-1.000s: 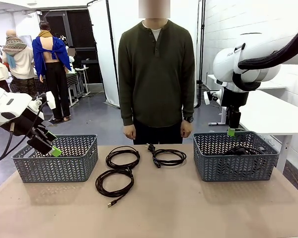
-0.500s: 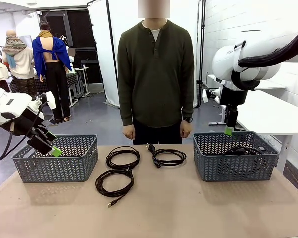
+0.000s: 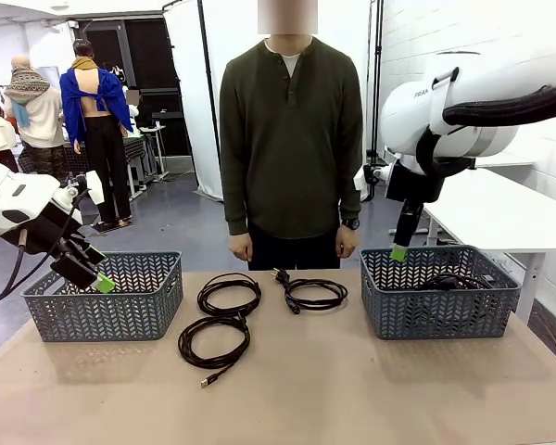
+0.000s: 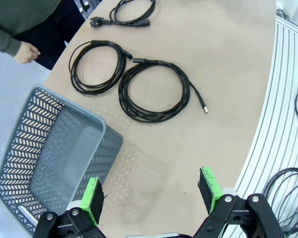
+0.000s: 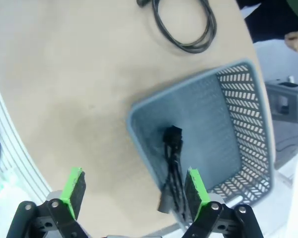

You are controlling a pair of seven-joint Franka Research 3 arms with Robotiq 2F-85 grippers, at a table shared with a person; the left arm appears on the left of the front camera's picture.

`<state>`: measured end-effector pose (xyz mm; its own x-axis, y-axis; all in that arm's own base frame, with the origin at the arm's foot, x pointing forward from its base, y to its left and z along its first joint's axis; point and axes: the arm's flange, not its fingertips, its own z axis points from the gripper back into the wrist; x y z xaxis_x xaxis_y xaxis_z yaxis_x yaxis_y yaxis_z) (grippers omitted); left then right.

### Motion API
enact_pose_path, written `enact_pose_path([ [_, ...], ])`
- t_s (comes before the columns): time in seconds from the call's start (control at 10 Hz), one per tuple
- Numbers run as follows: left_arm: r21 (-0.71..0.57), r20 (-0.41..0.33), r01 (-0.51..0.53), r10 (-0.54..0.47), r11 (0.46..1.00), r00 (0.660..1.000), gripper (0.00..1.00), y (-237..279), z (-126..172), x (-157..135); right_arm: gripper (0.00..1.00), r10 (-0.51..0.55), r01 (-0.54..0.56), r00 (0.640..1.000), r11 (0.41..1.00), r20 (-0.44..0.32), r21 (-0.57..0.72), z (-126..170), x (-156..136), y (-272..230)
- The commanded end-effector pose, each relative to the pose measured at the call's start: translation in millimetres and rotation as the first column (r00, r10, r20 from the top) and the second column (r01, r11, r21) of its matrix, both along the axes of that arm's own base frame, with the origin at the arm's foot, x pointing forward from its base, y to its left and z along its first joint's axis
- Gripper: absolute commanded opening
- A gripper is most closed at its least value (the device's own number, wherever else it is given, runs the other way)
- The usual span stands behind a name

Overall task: Organize the cables according to human instructions.
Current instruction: Pick up a bundle of cables and place it in the basket indicated by the human.

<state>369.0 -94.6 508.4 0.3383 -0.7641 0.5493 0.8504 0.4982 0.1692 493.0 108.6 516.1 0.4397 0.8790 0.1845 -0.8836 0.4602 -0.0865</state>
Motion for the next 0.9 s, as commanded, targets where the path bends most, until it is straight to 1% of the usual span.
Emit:
enact_pose_path([
  [0.0,-0.015,-0.004,0.012,-0.013,1.0,1.0,1.0,2.3,-0.9,1.4,1.0,-0.052,0.05,0.998,0.995,0.029,0.086,-13.9,-24.8,16.3],
  [0.4,-0.015,-0.004,0.012,-0.013,1.0,1.0,1.0,2.3,-0.9,1.4,1.0,-0.078,0.066,0.995,0.982,0.06,0.178,-30.5,-52.1,42.0],
  [0.6,-0.015,-0.004,0.012,-0.013,1.0,1.0,1.0,2.3,-0.9,1.4,1.0,-0.044,0.032,0.997,0.979,0.056,0.2,-39.4,-59.1,49.6],
  [0.8,-0.015,-0.004,0.012,-0.013,1.0,1.0,1.0,2.3,-0.9,1.4,1.0,-0.006,0.001,1.0,0.982,0.028,0.189,-42.6,-58.9,57.8],
])
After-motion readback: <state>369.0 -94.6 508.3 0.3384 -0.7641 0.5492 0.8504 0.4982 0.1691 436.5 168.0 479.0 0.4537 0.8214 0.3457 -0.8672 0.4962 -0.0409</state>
